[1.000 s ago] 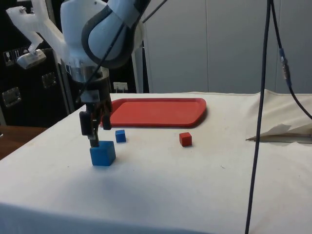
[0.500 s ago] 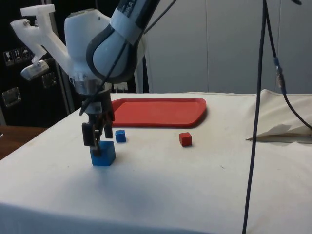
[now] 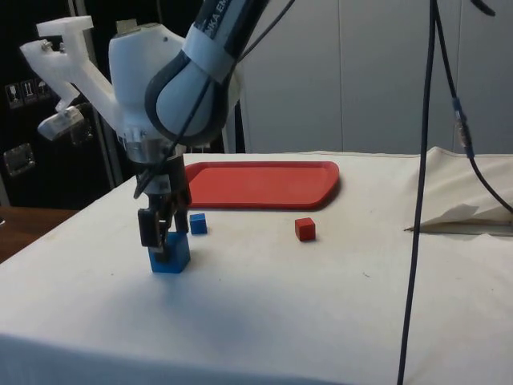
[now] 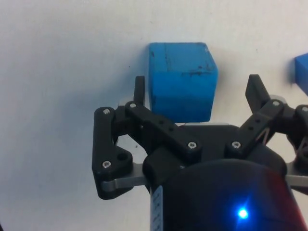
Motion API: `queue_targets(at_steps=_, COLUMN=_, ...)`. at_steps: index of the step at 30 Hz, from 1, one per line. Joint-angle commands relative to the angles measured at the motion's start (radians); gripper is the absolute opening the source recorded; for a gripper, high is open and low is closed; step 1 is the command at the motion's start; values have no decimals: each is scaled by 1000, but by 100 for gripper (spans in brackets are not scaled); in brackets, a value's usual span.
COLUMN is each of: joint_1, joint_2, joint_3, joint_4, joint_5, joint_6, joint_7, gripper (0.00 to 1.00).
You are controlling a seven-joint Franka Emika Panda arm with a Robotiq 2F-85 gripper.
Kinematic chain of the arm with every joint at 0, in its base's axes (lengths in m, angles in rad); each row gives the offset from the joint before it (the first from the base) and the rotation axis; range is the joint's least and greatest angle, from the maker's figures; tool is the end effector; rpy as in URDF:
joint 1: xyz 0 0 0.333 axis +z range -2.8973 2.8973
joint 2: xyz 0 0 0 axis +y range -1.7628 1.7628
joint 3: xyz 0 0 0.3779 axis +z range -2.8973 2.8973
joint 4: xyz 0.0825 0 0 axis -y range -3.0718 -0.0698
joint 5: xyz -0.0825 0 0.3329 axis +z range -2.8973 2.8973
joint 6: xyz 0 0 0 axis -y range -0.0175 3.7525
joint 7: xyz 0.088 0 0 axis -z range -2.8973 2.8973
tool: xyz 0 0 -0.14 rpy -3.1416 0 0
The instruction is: Pick up the largest block and place it onto the tray.
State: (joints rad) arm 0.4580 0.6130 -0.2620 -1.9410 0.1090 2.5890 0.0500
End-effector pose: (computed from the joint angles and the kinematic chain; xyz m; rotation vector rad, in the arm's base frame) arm 0.6176 0.1376 0.2378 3.0551 0.1602 0.1077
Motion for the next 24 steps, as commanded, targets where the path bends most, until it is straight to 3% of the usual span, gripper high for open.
queue_targets(at_steps=1, joint_1=0, joint_2=5, joint_3=1, joint_4=0, joint_5=3, joint_6=11, joint_7=2, gripper=100)
queue_targets(at_steps=4, joint_1=0, joint_2=8, joint_3=0, joint_4=1, joint_5=3, joint_6=13, joint_7=3, gripper=96)
queue_targets(at_steps=5, joint_1=0, joint_2=8, joint_3=0, joint_4=1, joint_5=3, joint_6=13, joint_7=3, gripper=79)
queue_targets(at_steps=11, joint_1=0, joint_2=6, joint_3=0, joint_4=1, joint_5=0, joint_6=4, joint_7=2, gripper=12)
queue_targets(at_steps=12, joint_1=0, joint_2=9, joint_3=0, joint_4=1, joint_5=2, joint_6=14, joint_7=4, gripper=12)
queue_targets(at_steps=13, joint_1=0, joint_2=9, joint_3=0, joint_4=1, joint_5=2, joint_6=14, joint_7=4, gripper=0)
queue_targets(at_steps=24, joint_1=3, joint_2=-17, joint_3=-6, joint_4=-1, joint_5=-3, joint_6=-3, joint_7=3, gripper=0)
